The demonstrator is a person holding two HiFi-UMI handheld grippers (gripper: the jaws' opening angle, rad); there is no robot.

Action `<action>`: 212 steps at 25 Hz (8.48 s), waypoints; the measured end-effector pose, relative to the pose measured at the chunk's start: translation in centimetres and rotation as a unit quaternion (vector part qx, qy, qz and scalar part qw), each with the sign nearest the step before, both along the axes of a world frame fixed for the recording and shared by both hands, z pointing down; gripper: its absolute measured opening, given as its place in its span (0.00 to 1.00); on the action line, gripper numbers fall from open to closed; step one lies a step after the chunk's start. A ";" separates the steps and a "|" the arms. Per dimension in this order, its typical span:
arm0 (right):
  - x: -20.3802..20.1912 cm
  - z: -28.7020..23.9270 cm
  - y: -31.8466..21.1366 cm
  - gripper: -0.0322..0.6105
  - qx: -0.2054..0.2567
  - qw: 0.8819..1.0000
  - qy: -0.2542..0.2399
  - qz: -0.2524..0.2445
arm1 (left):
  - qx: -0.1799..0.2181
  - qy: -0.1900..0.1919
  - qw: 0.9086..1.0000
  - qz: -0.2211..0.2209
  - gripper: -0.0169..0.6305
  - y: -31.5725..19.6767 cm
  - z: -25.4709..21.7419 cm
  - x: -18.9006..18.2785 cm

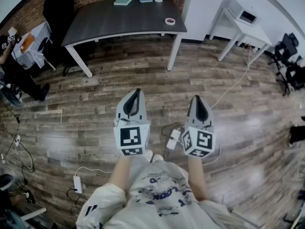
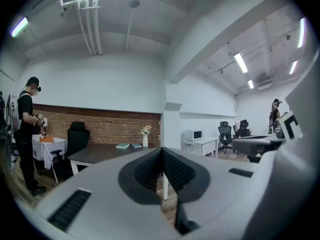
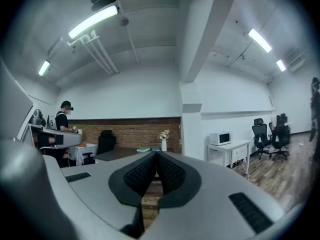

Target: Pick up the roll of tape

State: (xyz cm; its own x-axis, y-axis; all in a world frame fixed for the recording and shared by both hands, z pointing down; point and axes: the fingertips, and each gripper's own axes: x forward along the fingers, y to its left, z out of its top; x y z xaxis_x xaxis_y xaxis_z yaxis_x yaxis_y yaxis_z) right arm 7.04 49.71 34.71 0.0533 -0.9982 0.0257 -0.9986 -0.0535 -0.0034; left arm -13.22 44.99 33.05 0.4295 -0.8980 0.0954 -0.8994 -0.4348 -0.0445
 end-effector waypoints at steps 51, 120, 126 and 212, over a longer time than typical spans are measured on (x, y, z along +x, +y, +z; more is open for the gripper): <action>3.9 2.2 -28.8 0.06 -0.013 1.000 0.009 0.019 | -0.003 -0.010 1.000 0.014 0.03 -29.5 2.0 2.9; 11.8 14.4 -77.3 0.21 -0.214 0.967 0.033 -0.135 | -0.158 -0.026 0.987 -0.015 0.03 -75.2 13.2 15.5; 10.9 18.4 -78.6 0.21 -0.270 0.952 0.037 -0.141 | -0.189 -0.032 0.981 -0.014 0.03 -76.4 16.1 14.6; 11.3 4.8 -81.2 0.11 -0.151 0.981 0.049 -0.115 | -0.030 0.010 0.997 -0.076 0.03 -78.4 1.6 11.4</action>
